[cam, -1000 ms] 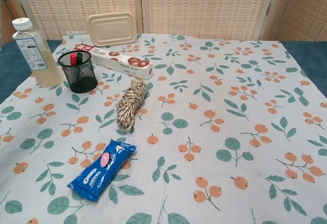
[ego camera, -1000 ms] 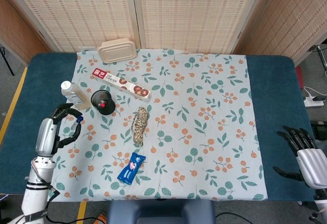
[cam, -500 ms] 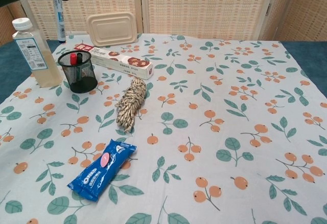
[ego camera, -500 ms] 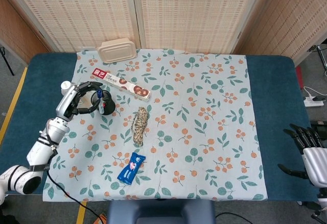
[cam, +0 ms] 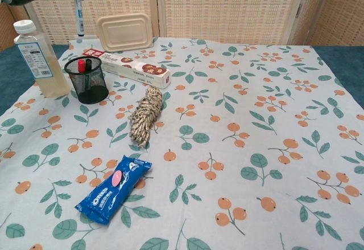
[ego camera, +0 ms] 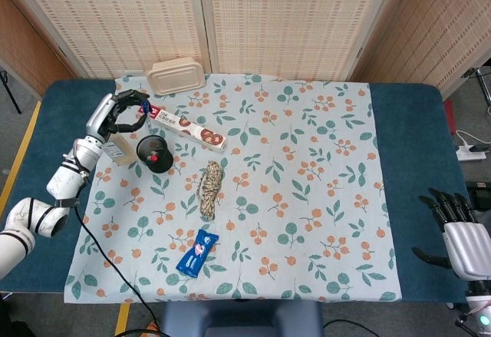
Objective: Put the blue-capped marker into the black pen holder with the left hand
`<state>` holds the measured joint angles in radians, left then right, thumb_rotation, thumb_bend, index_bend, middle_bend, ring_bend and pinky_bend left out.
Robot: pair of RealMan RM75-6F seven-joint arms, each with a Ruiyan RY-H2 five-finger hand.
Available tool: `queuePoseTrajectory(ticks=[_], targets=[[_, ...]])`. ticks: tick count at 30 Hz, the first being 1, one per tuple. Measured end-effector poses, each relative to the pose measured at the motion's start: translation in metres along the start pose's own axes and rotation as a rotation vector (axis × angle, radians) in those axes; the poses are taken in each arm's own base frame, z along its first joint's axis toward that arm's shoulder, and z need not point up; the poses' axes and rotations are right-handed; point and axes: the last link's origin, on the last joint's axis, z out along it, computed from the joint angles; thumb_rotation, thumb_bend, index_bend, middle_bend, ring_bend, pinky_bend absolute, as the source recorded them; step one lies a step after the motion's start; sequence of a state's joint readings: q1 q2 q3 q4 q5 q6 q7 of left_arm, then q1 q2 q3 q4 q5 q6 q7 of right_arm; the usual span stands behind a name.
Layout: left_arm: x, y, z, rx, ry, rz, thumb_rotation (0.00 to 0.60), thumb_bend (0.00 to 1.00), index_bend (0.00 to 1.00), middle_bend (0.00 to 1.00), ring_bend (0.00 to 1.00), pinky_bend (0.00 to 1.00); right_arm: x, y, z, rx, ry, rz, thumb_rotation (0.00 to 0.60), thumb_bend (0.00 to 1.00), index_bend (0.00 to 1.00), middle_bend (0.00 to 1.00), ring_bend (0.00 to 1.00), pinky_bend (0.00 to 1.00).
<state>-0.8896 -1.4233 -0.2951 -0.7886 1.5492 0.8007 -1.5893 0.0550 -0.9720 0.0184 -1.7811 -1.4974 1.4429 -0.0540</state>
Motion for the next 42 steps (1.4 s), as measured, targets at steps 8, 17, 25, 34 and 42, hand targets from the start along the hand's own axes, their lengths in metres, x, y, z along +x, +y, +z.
queuePoseTrajectory(ticks=[8,17,25,34,42], targets=[[0.002,-0.027,0.01,0.046,-0.022,-0.01,0.6,0.41,0.52,0.57,0.21,0.26,-0.002,-0.006,-0.001,-0.007,0.007,-0.025,0.6,0.0,0.17,0.06,0.08,0.05],[-0.005,-0.062,-0.005,0.117,-0.056,-0.029,0.6,0.41,0.52,0.57,0.21,0.25,-0.008,-0.007,0.003,-0.019,-0.015,-0.035,0.6,0.0,0.17,0.06,0.08,0.05],[-0.004,-0.082,-0.017,0.166,-0.033,-0.058,0.6,0.41,0.53,0.57,0.21,0.24,-0.009,-0.007,0.003,-0.02,-0.016,-0.033,0.6,0.0,0.17,0.06,0.08,0.05],[-0.01,-0.087,-0.021,0.187,-0.074,-0.071,0.6,0.41,0.49,0.36,0.1,0.19,-0.009,-0.006,0.003,-0.018,-0.022,-0.023,0.6,0.0,0.17,0.06,0.08,0.05],[-0.016,-0.083,-0.02,0.173,-0.13,-0.065,0.6,0.41,0.16,0.12,0.0,0.12,-0.009,-0.005,0.005,-0.014,-0.028,-0.016,0.6,0.0,0.17,0.06,0.08,0.04]])
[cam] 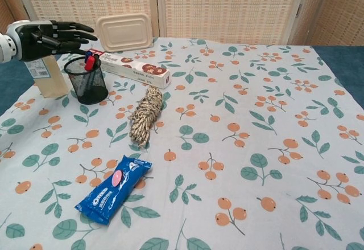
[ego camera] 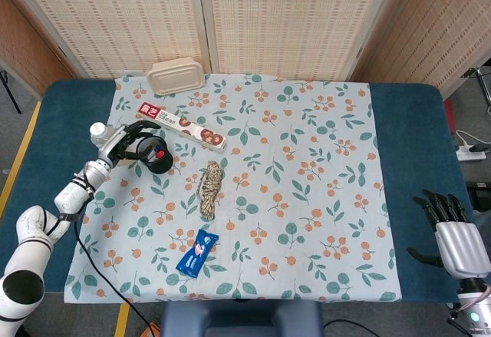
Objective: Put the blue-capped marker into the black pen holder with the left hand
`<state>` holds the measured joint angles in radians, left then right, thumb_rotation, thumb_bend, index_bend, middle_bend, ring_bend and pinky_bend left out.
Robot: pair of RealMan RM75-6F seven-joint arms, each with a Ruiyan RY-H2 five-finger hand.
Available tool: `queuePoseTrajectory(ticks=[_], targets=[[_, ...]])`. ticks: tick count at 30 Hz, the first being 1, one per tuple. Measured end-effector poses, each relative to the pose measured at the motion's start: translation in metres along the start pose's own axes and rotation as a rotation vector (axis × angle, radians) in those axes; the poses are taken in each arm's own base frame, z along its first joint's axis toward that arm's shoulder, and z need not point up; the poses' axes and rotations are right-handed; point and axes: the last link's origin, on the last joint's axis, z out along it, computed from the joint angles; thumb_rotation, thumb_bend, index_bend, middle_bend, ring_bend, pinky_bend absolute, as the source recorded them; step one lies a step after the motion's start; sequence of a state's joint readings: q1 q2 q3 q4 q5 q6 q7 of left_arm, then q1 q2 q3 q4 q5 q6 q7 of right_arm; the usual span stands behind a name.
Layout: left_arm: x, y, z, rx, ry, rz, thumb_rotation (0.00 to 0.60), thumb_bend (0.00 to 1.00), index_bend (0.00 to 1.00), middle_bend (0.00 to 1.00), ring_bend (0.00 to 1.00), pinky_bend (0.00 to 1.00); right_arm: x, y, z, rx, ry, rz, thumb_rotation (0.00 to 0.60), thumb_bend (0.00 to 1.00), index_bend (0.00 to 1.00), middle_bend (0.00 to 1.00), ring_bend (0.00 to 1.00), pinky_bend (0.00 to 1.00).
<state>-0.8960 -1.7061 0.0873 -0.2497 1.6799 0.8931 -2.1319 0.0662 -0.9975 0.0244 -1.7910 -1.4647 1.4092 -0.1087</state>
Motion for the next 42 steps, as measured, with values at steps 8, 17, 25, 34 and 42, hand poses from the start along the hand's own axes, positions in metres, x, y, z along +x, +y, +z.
queuePoseTrajectory(ticks=[8,17,25,34,42], targets=[[0.004,0.01,0.001,-0.039,0.004,0.031,0.6,0.41,0.12,0.09,0.0,0.12,0.002,0.001,-0.001,0.007,0.002,0.016,0.6,0.0,0.17,0.06,0.08,0.03],[0.016,0.053,-0.015,-0.257,0.003,0.278,0.6,0.4,0.15,0.12,0.0,0.17,0.005,0.0,-0.004,0.038,0.005,0.048,0.6,0.0,0.17,0.06,0.08,0.03],[0.004,0.089,-0.07,-0.427,0.063,0.667,0.6,0.41,0.2,0.14,0.03,0.17,0.01,-0.003,-0.01,0.078,0.017,0.053,0.6,0.0,0.17,0.06,0.08,0.03],[-0.018,0.072,-0.18,-0.284,0.339,1.194,0.6,0.41,0.22,0.14,0.03,0.14,0.011,-0.011,-0.016,0.134,0.024,0.046,0.6,0.0,0.17,0.06,0.08,0.03],[0.005,0.001,-0.277,0.194,0.539,1.294,0.6,0.41,0.22,0.13,0.03,0.13,0.012,-0.014,-0.02,0.155,0.027,0.047,0.6,0.0,0.17,0.06,0.08,0.03]])
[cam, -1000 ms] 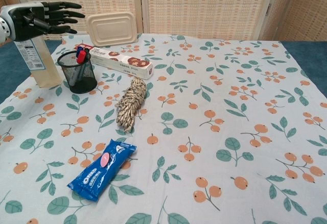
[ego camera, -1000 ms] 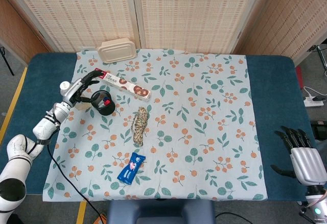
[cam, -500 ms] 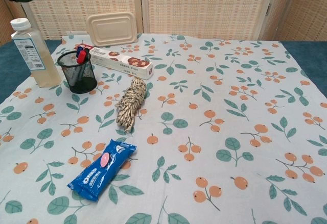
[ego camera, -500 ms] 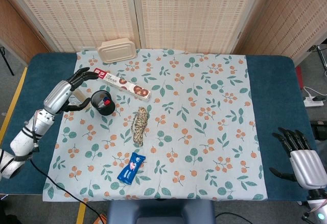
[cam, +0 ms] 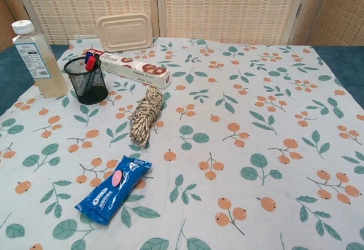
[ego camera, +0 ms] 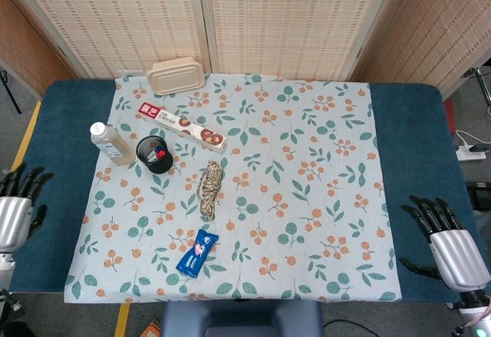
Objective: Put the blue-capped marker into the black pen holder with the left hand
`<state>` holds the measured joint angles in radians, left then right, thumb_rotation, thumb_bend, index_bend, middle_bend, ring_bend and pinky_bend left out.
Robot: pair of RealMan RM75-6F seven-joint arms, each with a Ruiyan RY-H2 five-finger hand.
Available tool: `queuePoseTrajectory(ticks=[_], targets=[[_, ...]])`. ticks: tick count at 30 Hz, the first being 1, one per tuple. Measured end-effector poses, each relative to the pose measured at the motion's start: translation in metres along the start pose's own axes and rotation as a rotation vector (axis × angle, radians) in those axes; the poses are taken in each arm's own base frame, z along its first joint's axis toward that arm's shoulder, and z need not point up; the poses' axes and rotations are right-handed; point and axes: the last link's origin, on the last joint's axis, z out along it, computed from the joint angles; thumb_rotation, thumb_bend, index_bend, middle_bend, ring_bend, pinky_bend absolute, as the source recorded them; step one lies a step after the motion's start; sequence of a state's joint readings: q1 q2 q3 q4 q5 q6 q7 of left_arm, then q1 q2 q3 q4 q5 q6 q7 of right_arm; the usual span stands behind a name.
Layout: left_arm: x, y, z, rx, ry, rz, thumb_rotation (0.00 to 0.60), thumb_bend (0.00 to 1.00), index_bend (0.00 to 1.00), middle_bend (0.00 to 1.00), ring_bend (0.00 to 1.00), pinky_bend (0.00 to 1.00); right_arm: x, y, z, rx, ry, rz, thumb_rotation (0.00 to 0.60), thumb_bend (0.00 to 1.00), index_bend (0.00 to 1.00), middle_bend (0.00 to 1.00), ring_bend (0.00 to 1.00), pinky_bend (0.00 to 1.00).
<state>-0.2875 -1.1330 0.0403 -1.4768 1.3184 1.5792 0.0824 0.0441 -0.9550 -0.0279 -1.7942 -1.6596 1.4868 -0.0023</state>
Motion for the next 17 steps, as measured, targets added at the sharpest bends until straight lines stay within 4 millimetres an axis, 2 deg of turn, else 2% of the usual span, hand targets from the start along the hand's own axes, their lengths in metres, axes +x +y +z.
queuePoseTrajectory(ticks=[3,6,11,17], targets=[[-0.012,-0.022,-0.012,0.088,-0.029,0.024,0.6,0.41,0.22,0.13,0.03,0.13,-0.001,-0.001,0.0,0.006,-0.004,-0.001,0.6,0.0,0.17,0.06,0.08,0.03],[-0.023,-0.033,-0.013,0.118,-0.053,0.03,0.6,0.41,0.2,0.12,0.03,0.13,0.0,-0.002,0.0,0.007,-0.002,-0.002,0.6,0.0,0.17,0.06,0.08,0.03],[-0.029,-0.031,-0.013,0.118,-0.06,-0.037,0.6,0.41,0.19,0.12,0.03,0.13,-0.001,-0.001,0.0,-0.001,-0.002,-0.007,0.6,0.0,0.17,0.06,0.08,0.03],[-0.027,-0.028,-0.013,0.106,-0.057,-0.036,0.6,0.41,0.19,0.11,0.03,0.13,-0.003,0.001,0.002,-0.012,-0.006,-0.015,0.6,0.0,0.17,0.06,0.08,0.03]])
